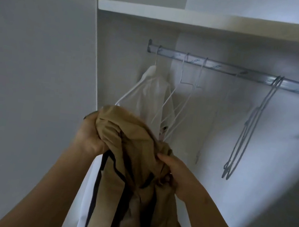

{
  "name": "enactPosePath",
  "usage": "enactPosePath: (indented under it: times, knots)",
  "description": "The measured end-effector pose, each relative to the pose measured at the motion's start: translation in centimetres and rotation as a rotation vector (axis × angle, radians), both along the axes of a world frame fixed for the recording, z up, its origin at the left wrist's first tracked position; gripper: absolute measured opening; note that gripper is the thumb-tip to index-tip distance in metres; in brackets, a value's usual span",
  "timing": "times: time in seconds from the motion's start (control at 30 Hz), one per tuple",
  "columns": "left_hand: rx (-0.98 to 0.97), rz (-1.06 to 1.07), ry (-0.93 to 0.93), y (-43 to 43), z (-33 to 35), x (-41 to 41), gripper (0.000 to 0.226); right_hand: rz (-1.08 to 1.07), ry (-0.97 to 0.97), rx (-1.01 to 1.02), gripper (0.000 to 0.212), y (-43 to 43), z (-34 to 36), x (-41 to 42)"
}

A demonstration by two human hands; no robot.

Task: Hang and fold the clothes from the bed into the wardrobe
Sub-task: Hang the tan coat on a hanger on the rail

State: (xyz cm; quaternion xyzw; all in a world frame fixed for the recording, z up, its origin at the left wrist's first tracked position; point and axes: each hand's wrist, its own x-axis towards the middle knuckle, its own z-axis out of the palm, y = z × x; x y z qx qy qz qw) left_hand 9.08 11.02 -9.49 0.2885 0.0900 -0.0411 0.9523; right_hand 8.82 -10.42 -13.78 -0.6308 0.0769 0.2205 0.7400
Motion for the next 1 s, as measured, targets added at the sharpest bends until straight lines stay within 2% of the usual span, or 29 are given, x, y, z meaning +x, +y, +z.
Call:
enactPosePath:
  times: [0.13, 0.4, 0.47, 0.6, 0.73, 0.87, 0.97, 1.0]
  knots:
    - [-0.085, 0.012, -0.011, 0.5, 2.6, 1.2, 0.048, -0.024, -0.045, -0.155, 0.014, 0.8, 1.1, 2.0]
    - [-0.112, 0.002, -0.01, 1.3, 4.7, 2.7, 0.039, -0.156, -0.28, -0.071, 0.007, 5.1, 5.3, 7.1]
    - [-0.11, 0.001, -0.01, 2.2, 5.1, 3.2, 0.038, -0.178, -0.319, -0.11, 0.017, 6.6, 5.2, 8.5]
    - [-0.119, 0.009, -0.039, 4.2, 5.5, 4.3, 0.035, -0.242, -0.288, -0.176, 0.061, 8.5, 4.4, 11.2]
    - [-0.146, -0.014, -0.067, 5.2, 5.2, 5.5, 0.033, -0.331, -0.201, -0.067, 0.068, 9.3, 3.7, 13.4]
    - [-0.165, -0.045, -0.042, 5.5, 5.3, 6.8, 0.029, -0.43, -0.146, 0.076, 0.052, 10.0, 3.6, 15.0]
    - [-0.147, -0.059, -0.009, 5.5, 5.2, 7.5, 0.03, -0.507, -0.206, -0.009, 0.013, 10.0, 4.0, 15.8]
    - [-0.14, -0.071, -0.005, 5.3, 5.1, 7.7, 0.029, -0.522, -0.227, -0.038, 0.018, 9.9, 4.2, 16.0]
